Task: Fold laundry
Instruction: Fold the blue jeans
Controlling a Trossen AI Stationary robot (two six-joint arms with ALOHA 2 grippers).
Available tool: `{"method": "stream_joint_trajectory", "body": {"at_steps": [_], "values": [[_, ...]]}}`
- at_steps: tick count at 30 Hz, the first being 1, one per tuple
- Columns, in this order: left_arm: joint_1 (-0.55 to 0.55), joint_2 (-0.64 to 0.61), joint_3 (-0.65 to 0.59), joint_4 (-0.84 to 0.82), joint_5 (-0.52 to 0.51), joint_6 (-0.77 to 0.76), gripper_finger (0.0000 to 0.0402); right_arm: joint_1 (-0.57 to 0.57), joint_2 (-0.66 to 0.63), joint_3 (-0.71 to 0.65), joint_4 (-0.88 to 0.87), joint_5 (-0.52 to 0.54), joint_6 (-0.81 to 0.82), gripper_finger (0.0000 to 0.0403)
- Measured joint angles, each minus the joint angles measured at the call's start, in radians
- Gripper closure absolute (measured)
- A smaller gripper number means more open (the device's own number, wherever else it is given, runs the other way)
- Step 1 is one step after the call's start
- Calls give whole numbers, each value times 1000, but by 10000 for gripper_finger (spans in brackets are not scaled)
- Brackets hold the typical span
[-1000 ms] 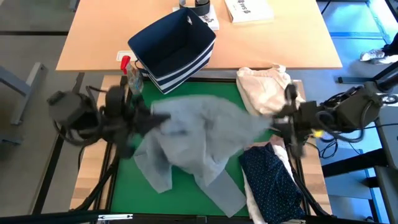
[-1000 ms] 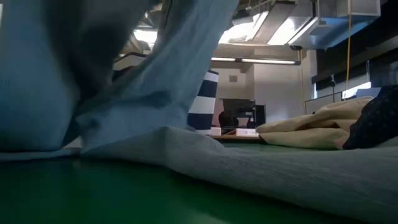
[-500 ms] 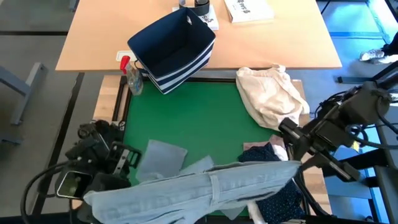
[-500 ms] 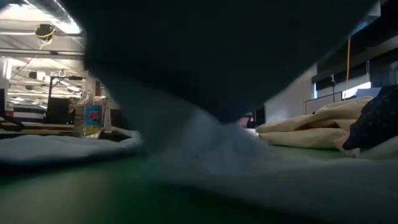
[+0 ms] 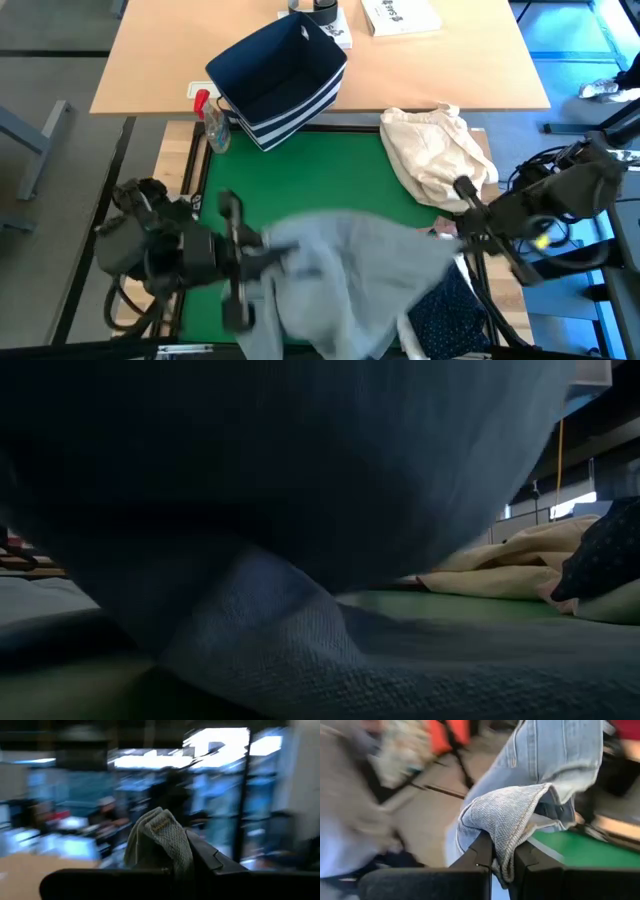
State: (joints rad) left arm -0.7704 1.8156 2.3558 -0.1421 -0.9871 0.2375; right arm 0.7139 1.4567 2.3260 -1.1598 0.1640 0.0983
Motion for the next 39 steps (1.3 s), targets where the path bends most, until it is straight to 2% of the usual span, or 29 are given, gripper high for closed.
{"method": "stream_joint_trajectory", "body": {"at_steps": [4,7,10,14,15,18,19,23,25,28,31,34,39], "values": [[-8,-38,1,-207,-323,-36,378,-67,3,-29,-97,177,24,379],[0,-57,2,-446,-431,-156,378,-149,6,-98,-119,184,30,379],[25,-83,0,-812,-422,-452,379,-242,8,-178,-123,179,30,379],[109,-135,-1,-1412,-262,-1034,379,-392,6,-298,-114,114,39,379],[139,-142,-26,-1440,-209,-1120,379,-434,6,-334,-105,91,40,379],[222,-197,-175,-1304,-26,-938,379,-563,8,-456,-35,23,51,379],[249,-206,-214,-1293,15,-928,379,-608,7,-500,0,-10,60,379],[392,-256,-383,-1429,141,-1045,379,-775,8,-690,144,-176,154,379],[453,-268,-481,-1413,175,-1054,379,-820,8,-782,236,-225,228,379],[507,-277,-603,-1262,270,-994,379,-840,9,-896,412,-331,308,379],[552,-282,-692,-1042,389,-879,379,-836,23,-983,612,-421,368,379],[573,-275,-774,-829,514,-801,379,-820,32,-1032,774,-448,392,379],[608,-274,-850,-621,649,-758,379,-811,44,-1046,820,-447,366,379]]}}
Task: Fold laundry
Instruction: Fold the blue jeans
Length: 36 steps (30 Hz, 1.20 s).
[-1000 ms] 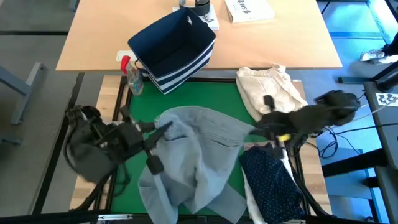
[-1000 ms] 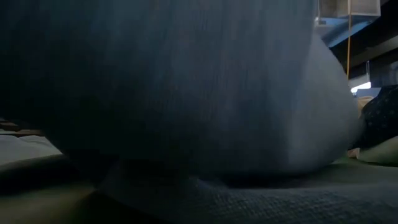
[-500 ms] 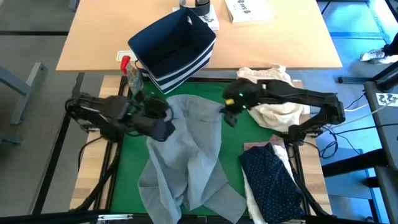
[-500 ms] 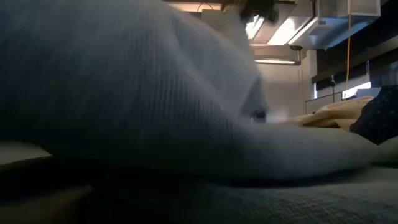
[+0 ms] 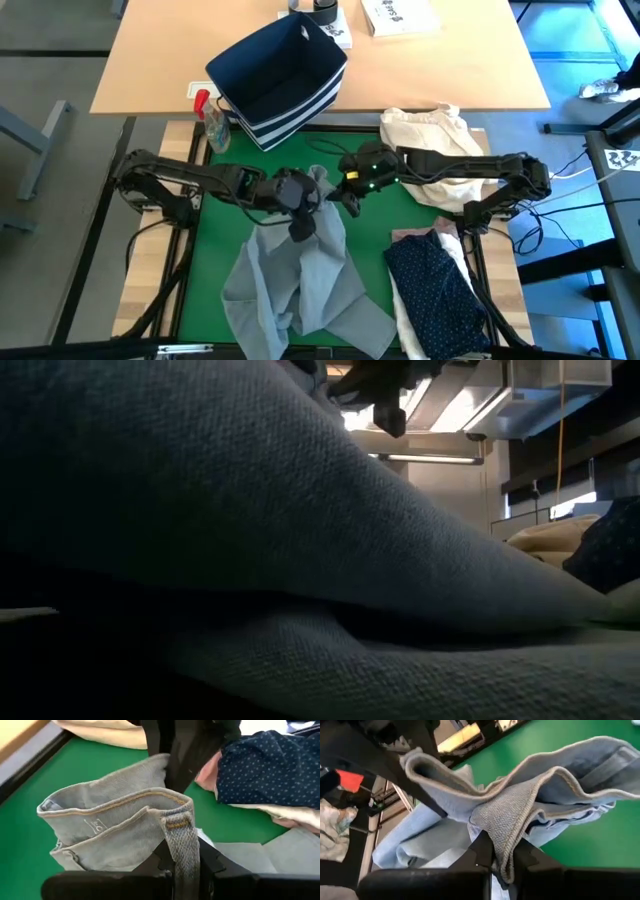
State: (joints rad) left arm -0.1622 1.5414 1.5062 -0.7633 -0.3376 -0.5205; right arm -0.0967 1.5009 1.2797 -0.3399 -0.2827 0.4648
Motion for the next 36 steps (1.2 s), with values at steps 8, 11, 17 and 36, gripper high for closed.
{"method": "stream_joint_trajectory", "body": {"at_steps": [8,11,17,36], "values": [[18,0,-22,9,-44,-35,379,-2,9,0,9,6,-21,373],[25,3,-22,9,-46,-33,379,-3,9,0,46,-18,-21,344],[27,12,-22,7,-61,2,379,18,20,0,148,-38,-16,240],[46,13,-24,-29,-114,6,379,17,73,0,242,42,240,185]]}}
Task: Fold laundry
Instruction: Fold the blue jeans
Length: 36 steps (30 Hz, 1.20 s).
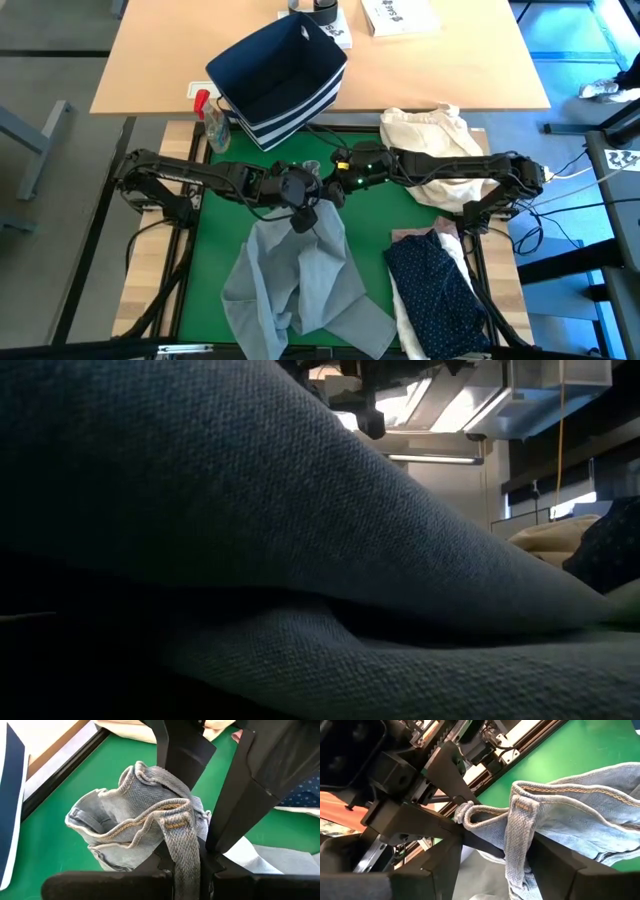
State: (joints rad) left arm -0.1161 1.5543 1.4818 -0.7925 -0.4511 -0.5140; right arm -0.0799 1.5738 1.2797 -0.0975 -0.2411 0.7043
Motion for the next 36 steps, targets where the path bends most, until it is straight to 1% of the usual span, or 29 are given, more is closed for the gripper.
{"method": "stream_joint_trajectory", "body": {"at_steps": [6,8,11,17,19,24,28,33,36], "values": [[-1,0,0,0,-3,39,379,-11,0,0,-3,9,2,186],[-2,0,0,1,-7,60,379,-13,0,0,1,-20,1,187],[-6,1,2,16,-5,104,379,-36,1,0,14,-121,-23,187],[-13,1,2,34,-35,181,379,-48,1,0,47,-142,-9,187],[-11,1,2,33,-40,180,379,-46,1,0,48,-110,1,187],[-9,1,2,41,-53,181,378,-31,4,0,60,26,22,187],[-10,0,2,42,-75,175,378,-29,5,0,83,65,23,187],[-10,0,2,41,-91,155,378,-1,5,0,78,162,11,187],[-9,1,2,34,-106,152,378,16,13,1,80,220,-5,199]]}}
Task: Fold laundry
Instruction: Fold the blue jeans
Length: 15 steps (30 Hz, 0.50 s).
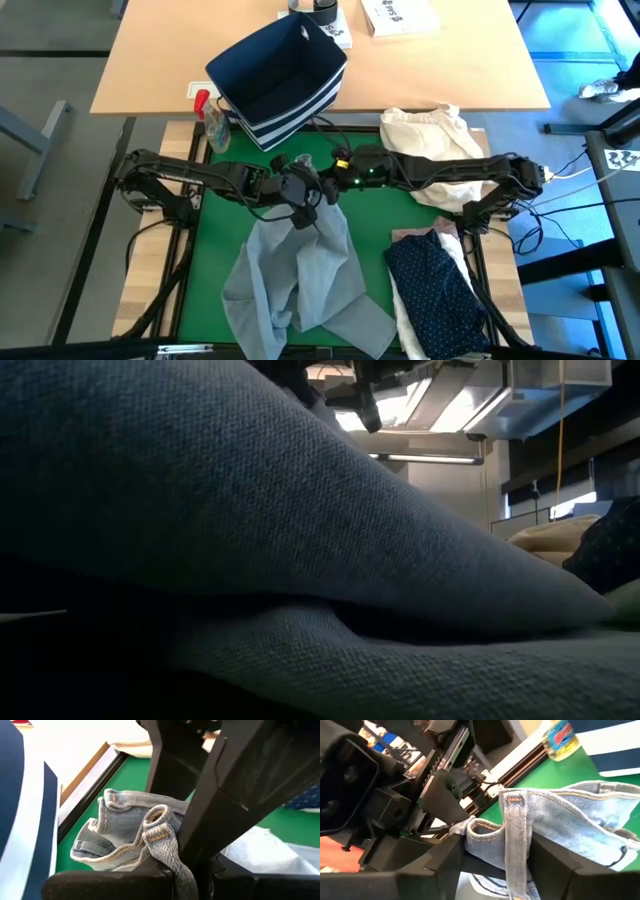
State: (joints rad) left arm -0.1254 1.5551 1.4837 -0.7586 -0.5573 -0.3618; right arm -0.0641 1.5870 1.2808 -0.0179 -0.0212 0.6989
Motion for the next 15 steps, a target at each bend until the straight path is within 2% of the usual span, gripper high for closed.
{"method": "stream_joint_trajectory", "body": {"at_steps": [4,10,15], "values": [[-1,2,0,-10,0,8,378,10,2,0,0,40,-31,250],[-1,2,-1,-24,2,25,378,19,2,1,-3,55,-110,371],[-1,2,-1,-31,-4,17,378,19,3,1,-5,60,-179,381]]}}
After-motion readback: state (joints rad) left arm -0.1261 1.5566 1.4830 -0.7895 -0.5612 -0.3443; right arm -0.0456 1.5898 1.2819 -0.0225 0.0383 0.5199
